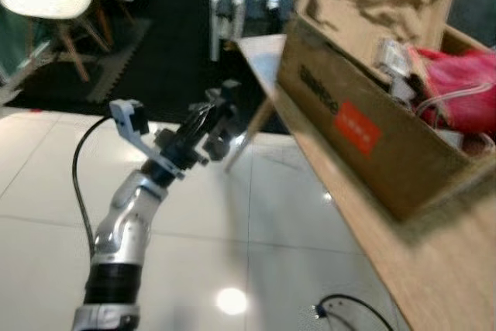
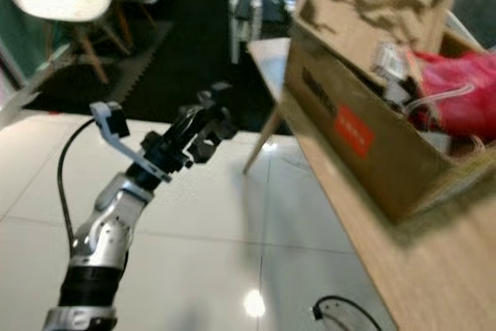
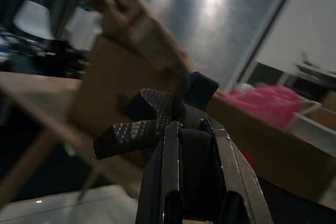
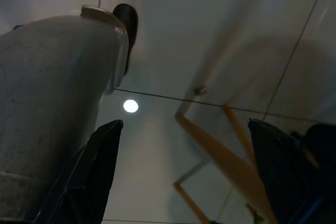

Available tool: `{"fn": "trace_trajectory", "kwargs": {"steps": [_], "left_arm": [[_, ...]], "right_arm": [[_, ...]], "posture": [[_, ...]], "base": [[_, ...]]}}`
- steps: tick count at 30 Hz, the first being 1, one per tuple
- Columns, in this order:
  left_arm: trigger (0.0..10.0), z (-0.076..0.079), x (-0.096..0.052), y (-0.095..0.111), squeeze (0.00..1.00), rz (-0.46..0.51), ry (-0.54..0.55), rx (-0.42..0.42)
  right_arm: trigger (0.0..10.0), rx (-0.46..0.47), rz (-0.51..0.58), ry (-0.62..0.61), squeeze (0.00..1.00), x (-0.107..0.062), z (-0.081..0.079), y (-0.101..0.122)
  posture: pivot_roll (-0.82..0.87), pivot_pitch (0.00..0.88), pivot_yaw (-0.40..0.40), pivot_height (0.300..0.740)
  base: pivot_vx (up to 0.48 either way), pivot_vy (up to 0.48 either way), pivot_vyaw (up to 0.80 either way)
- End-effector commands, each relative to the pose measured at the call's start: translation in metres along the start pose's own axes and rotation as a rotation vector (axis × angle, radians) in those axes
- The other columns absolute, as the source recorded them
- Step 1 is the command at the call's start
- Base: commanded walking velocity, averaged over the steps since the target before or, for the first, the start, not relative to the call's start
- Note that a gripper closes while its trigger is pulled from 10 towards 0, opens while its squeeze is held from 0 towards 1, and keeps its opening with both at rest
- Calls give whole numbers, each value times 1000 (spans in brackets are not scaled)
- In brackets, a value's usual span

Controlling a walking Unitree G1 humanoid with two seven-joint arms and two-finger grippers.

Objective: Picking trash to rubbish bin

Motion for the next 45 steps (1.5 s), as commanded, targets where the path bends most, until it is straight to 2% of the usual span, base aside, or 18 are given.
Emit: {"fn": "trace_trajectory", "kwargs": {"steps": [1, 22, 27, 33, 36, 37, 41, 45], "left_arm": [[10000, 2, 0, -1, 0, -5, -13, 4], [10000, 1, 4, 2, 0, 14, -21, 18], [10000, -2, 6, 9, 0, 41, -14, 27], [10000, -4, 10, 34, 0, 129, -21, 23], [10000, -7, 9, 62, 0, 223, -57, 10], [10000, -7, 9, 62, 0, 223, -57, 10], [10000, -14, 0, 101, 0, 348, -101, 1], [10000, -24, 0, 104, 0, 353, -57, 8]], "right_arm": [[10000, 22, -24, 5, 0, 0, 0, -9], [10000, 33, -2, 30, 0, 0, -4, -3], [10000, 40, -2, 32, 0, 0, -5, -4], [10000, 58, 9, 33, 0, 0, -5, -4], [10000, 56, 14, 40, 0, 0, -6, -5], [10000, 56, 14, 40, 0, 0, -6, -5], [10000, 58, 13, 44, 0, 0, -6, -6], [10000, 56, 9, 42, 0, 0, -5, -9]], "posture": [[135, 95, -17, 740], [126, 75, -20, 740], [120, 78, -15, 740], [114, 83, -13, 740], [106, 89, -9, 740], [106, 89, -9, 740], [102, 95, -8, 740], [102, 99, -8, 740]], "base": [[0, 0, -788], [0, 0, -788], [0, 0, -788], [0, 0, -663], [0, 0, 0], [0, 0, 0], [0, 0, 0], [0, 0, 0]]}}
Point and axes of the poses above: a point about 5 cm out from each wrist's last joint towards the gripper, its own x axis pointing out of the wrist towards the gripper, its own y axis along the axis of the wrist's last joint, z = x × y, the point moved 4 cm from there along x, pointing out of the wrist towards the gripper, and after that the axes turned 14 degrees about x, right-handed, at the moved point
